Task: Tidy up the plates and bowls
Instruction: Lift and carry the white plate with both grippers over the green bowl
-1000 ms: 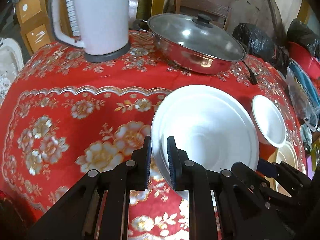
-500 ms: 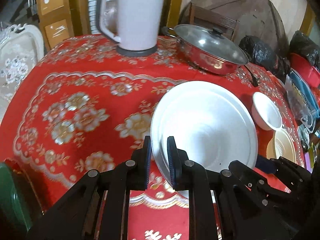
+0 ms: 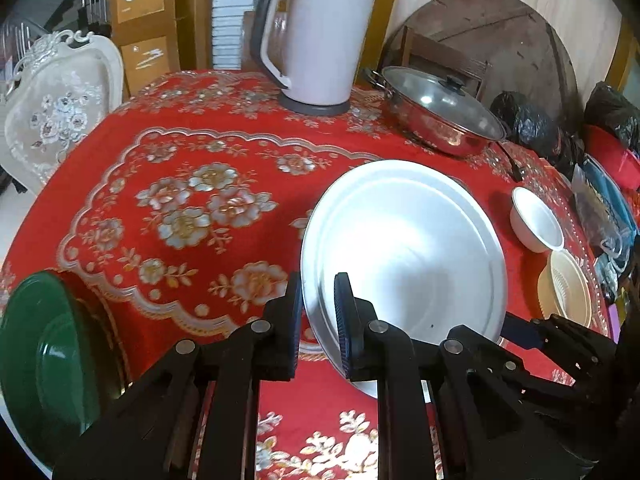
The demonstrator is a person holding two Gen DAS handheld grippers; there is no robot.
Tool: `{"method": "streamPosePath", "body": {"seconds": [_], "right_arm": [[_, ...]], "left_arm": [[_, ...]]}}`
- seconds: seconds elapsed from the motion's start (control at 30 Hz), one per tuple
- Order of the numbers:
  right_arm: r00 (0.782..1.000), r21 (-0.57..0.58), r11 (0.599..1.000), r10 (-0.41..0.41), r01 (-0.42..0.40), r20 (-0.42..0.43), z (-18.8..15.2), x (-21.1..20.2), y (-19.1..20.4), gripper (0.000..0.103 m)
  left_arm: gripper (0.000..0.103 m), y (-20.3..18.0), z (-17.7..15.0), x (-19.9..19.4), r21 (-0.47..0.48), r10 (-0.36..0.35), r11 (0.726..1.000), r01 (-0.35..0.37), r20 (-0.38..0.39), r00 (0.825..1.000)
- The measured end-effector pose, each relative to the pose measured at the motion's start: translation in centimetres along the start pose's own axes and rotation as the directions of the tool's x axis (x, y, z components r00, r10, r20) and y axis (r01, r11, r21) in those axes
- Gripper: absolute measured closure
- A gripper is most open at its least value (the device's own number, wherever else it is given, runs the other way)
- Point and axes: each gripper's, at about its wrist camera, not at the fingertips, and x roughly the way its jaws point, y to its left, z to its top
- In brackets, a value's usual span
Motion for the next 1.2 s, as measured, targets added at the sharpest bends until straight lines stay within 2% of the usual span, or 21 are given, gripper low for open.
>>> {"method": "streamPosePath", "body": {"seconds": [0.57,0.73,1.2], "right_arm": [[1.0,-0.078,0.997,0.006,-0.005,0.009,0.1,-0.4,4.5,0.065],[1.0,-0.085,0.996,0.012,-0.011,0.011,0.0,-0.6,5.1,0.06],[1.0,-0.104,0.994,0.014,-0.013,0.008,0.2,-0.5,6.2,0.059]], "left_arm": [[0.088,3.7,-1.8,-3.1,-0.057,0.009,0.998,-0.007,0.042,0.999],[0.088,3.8,-2.0,-3.6,-0.059,0.002,0.998,0.001,0.044,0.999],[0.088,4.5,-2.0,-3.7,-0.065,0.004,0.998,-0.002,0.038,0.999]]}}
